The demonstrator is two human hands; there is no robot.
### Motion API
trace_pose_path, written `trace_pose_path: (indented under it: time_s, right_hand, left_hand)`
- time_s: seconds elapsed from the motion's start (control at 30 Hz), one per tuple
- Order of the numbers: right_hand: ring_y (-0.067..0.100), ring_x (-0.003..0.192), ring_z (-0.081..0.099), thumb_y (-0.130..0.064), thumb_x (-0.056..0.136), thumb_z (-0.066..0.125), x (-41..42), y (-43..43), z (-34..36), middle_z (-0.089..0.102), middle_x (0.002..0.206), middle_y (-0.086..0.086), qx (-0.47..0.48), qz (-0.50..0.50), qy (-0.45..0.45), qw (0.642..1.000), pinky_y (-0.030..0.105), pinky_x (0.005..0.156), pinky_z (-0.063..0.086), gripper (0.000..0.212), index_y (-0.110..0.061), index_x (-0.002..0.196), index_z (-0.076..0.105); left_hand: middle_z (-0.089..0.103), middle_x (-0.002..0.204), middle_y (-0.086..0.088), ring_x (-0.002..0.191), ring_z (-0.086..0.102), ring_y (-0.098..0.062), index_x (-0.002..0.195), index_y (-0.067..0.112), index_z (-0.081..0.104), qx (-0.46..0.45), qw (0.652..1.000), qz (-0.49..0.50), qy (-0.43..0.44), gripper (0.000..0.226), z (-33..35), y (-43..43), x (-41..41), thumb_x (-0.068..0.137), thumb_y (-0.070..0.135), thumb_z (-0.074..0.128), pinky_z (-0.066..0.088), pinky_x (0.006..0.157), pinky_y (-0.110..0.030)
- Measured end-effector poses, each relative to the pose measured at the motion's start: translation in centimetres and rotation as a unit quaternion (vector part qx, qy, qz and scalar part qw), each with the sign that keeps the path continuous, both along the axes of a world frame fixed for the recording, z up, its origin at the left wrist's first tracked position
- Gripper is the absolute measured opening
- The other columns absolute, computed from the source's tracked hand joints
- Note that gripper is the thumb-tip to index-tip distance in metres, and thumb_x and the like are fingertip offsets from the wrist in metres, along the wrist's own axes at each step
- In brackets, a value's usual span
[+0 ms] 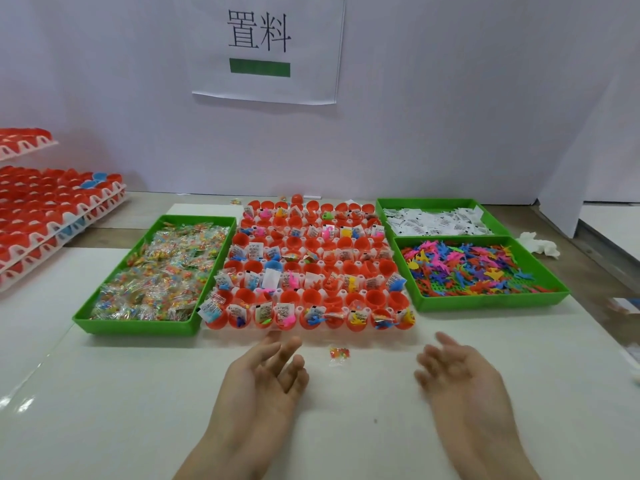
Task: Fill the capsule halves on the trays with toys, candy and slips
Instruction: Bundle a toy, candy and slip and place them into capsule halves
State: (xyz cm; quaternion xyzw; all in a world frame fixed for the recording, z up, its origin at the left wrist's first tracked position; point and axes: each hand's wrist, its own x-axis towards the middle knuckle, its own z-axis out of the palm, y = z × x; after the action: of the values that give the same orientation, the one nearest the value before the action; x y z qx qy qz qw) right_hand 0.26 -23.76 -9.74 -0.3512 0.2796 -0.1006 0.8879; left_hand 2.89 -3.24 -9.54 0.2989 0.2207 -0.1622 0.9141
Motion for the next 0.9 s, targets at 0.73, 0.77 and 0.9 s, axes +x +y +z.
trace_pose_path:
  time_s: [0.73,0.77,0.9]
  right_hand:
    - [0.032,0.093,0.07,-0.025,0.082,0.055,0.8,-5.4,0.6,0.072,0.111,0.023,-0.131,0.19,0.049,0.972,0.039,0.076,0.056,0.048,-0.005,0.125,0.061]
    - [0.031,0.086,0.072,-0.024,0.084,0.055,0.5,-5.6,0.6,0.073,0.108,0.023,-0.163,0.201,0.058,0.964,0.037,0.069,0.058,0.043,-0.006,0.123,0.062]
    - [0.03,0.073,0.074,-0.016,0.103,0.042,-0.3,-6.6,0.5,0.074,0.094,0.025,-0.289,0.222,0.098,0.926,0.035,0.058,0.059,0.029,-0.005,0.116,0.066]
  left_hand:
    - [0.066,0.06,-0.009,0.039,0.052,-0.018,0.104,0.01,0.054,0.057,0.997,0.032,0.039,0.015,0.3,0.1,-2.2,0.09,0.011,0.051,0.045,0.035,-0.028]
    - [0.065,0.057,-0.009,0.036,0.051,-0.018,0.101,0.009,0.055,0.065,0.996,0.03,0.047,0.012,0.4,0.1,-2.7,0.091,0.01,0.05,0.044,0.032,-0.028]
    - [0.06,0.049,-0.011,0.031,0.047,-0.022,0.095,0.006,0.063,0.08,0.995,0.018,0.061,0.015,0.4,0.4,-5.0,0.092,0.007,0.048,0.043,0.032,-0.026]
